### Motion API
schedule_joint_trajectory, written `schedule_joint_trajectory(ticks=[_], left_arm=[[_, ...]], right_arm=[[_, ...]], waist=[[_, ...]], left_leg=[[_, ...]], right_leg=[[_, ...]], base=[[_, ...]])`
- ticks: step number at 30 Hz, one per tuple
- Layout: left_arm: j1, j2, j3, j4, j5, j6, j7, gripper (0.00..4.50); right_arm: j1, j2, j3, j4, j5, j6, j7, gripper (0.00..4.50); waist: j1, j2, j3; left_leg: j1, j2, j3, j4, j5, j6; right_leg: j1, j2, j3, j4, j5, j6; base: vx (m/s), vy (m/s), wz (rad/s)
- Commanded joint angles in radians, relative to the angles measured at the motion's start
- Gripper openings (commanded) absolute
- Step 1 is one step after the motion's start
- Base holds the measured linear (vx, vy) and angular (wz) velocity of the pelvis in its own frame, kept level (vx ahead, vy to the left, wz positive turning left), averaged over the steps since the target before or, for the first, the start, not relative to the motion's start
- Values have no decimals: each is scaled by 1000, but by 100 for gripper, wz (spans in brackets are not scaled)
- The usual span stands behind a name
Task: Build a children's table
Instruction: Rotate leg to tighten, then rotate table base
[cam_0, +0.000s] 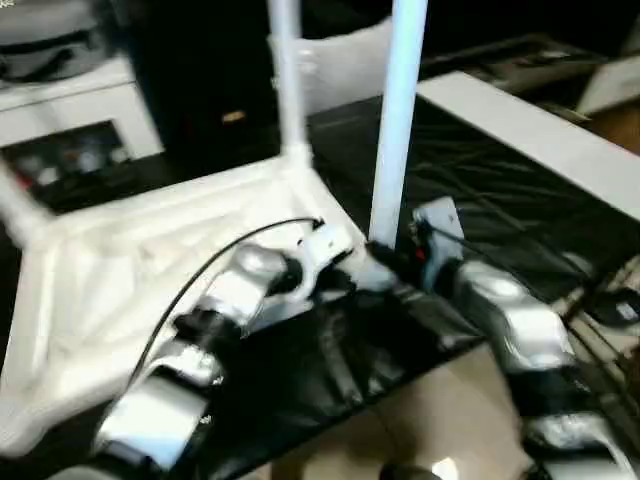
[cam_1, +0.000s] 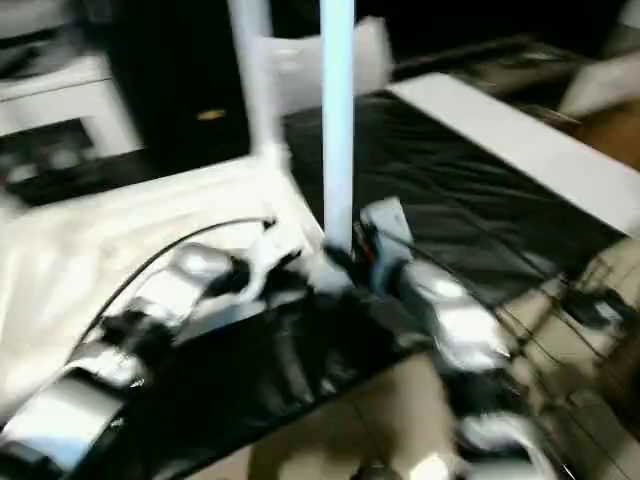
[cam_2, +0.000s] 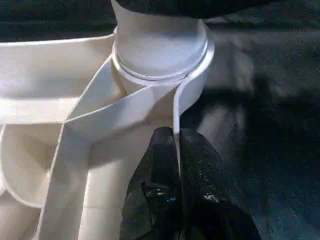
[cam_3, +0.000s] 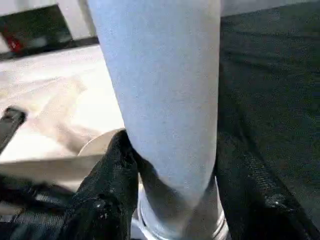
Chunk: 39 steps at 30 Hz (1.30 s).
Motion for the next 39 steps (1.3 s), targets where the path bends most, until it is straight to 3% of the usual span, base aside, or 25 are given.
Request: schedule_joint_trajectory(ticks=[1,2,3,4,5,6,8,12,15,19,21,23,24,25,28,29,30,31,33,34,35,36,37,38,39], left_arm=[[-52,-36,18,-56,-44,-32,-15,0],[-46,-21,6,-65,-31,-43,-28,0],[-43,-13,3,-67,-28,-50,-37,0],[-43,-9,1,-67,-26,-53,-40,0],[-42,2,-5,-64,-19,-65,-49,0],[-43,7,-9,-60,-15,-72,-50,0],[-47,17,-15,-45,-8,-91,-52,0],[-52,69,-29,-2,19,-174,-87,0],[-52,100,-34,14,22,-241,-128,0],[-52,129,-22,25,-11,-329,-203,0],[-54,143,-9,32,-36,-377,-233,54],[-41,156,7,16,-62,-389,-256,54],[-35,157,15,6,-71,-391,-258,67],[-19,150,49,-19,-100,-391,-230,79],[4,138,99,-55,-138,-348,-180,79],[26,140,114,-86,-133,-311,-122,79],[26,140,114,-86,-133,-311,-122,79],[64,144,131,-137,-138,-284,-95,79],[115,141,162,-212,-162,-245,-71,79],[161,140,182,-282,-173,-213,-49,79],[264,118,232,-438,-196,-157,32,79],[290,109,243,-480,-200,-140,54,79],[341,92,264,-564,-209,-105,96,79],[390,73,280,-647,-188,-70,154,79],[420,61,286,-694,-162,-52,195,79]], right_arm=[[-3,27,-9,65,18,11,-40,246],[15,29,-13,35,7,-6,-38,260],[27,22,-9,19,4,-14,-26,267],[33,18,-8,11,1,-17,-21,278],[52,5,-4,-12,-8,-24,-11,289],[59,-1,-2,-21,-12,-28,-12,297],[77,-18,-2,-34,-16,-47,-5,312],[173,-90,-22,-157,24,-38,73,353],[232,-128,-25,-238,38,-43,117,381],[300,-151,-46,-347,95,-43,175,418],[341,-165,-45,-405,112,-59,195,431],[366,-166,-48,-452,94,-5,140,441],[370,-165,-47,-463,95,12,131,450],[383,-164,-37,-489,97,33,124,450],[404,-151,-31,-528,96,60,98,450],[415,-142,-21,-546,90,69,84,450],[415,-142,-21,-546,90,69,84,450],[429,-142,-3,-564,71,59,78,450],[439,-147,18,-576,43,37,72,450],[444,-152,34,-582,23,20,71,450],[446,-170,62,-591,-1,2,80,450],[446,-172,66,-592,-2,-1,82,450],[448,-177,73,-596,-3,-2,86,450],[449,-181,82,-594,-7,-9,90,450],[449,-183,88,-589,-11,-17,93,450]], waist=[[22,-31,-62],[40,-19,-64],[48,-2,-78],[51,13,-87],[52,27,-102],[48,23,-99],[48,18,-98],[67,26,-102],[79,26,-104],[85,23,-98],[85,20,-95],[88,21,-94],[89,22,-94],[89,13,-90],[90,17,-87],[90,9,-88],[89,12,-86],[88,25,-85],[77,20,-83],[76,21,-85],[85,14,-77],[63,29,-84],[52,42,-83],[38,46,-76],[29,59,-78]], left_leg=[[10,-38,-7,51,-216,49],[-53,-21,-21,13,-101,50],[-71,5,-35,-38,-84,60],[-69,23,-48,-54,-85,64],[-60,49,-56,-67,-71,80],[-64,51,-51,-76,-107,101],[-63,44,-43,-78,-151,99],[-57,51,-40,-79,-99,138],[-54,53,-38,-81,-96,139],[-52,52,-35,-87,-138,130],[-49,51,-33,-89,-168,112],[-47,54,-34,-92,-167,103],[-48,56,-35,-93,-166,98],[-49,57,-33,-94,-189,90],[-45,54,-30,-94,-205,81],[-47,52,-29,-94,-200,78],[-48,50,-29,-94,-190,77],[-47,46,-29,-93,-199,75],[-53,50,-30,-97,-205,70],[-48,47,-27,-94,-214,69],[-106,32,-71,-109,-237,93],[-107,39,-101,-110,-202,135],[-92,51,-128,-110,-235,129],[-94,79,-172,-140,-337,106],[-82,102,-209,-162,-404,99]], right_leg=[[5,-108,32,-226,-1012,49],[49,-107,6,-201,-942,85],[64,-80,-5,-178,-749,50],[66,-67,-8,-164,-611,15],[66,-55,-7,-141,-352,-65],[65,-44,-6,-135,-254,-121],[70,-45,-6,-136,-256,-159],[71,-46,2,-133,-148,-184],[73,-50,3,-130,-135,-186],[73,-51,3,-137,-205,-165],[70,-51,2,-145,-261,-153],[66,-51,5,-146,-267,-152],[68,-52,5,-144,-265,-155],[67,-53,4,-145,-282,-159],[67,-54,3,-150,-332,-145],[67,-53,2,-149,-345,-135],[66,-52,2,-151,-357,-123],[64,-51,-1,-156,-389,-105],[67,-50,-1,-158,-383,-99],[62,-48,-3,-160,-398,-94],[105,-76,-45,-127,-390,-101],[104,-75,-58,-127,-293,-107],[94,-63,-67,-121,-248,-135],[99,-37,-73,-92,-224,-131],[100,-21,-70,-57,-206,-128]], base=[[82,-49,-32],[82,-49,-32],[108,-15,-24],[0,0,0],[54,-16,1],[0,0,0],[35,5,2],[0,0,0],[0,0,0],[0,0,0],[0,0,0],[0,0,0],[0,0,0],[0,0,0],[0,0,0],[0,0,0],[0,0,0],[0,0,0],[0,0,0],[0,0,0],[0,0,0],[6,-15,31],[12,-34,57],[12,-34,57],[5,-75,52]])
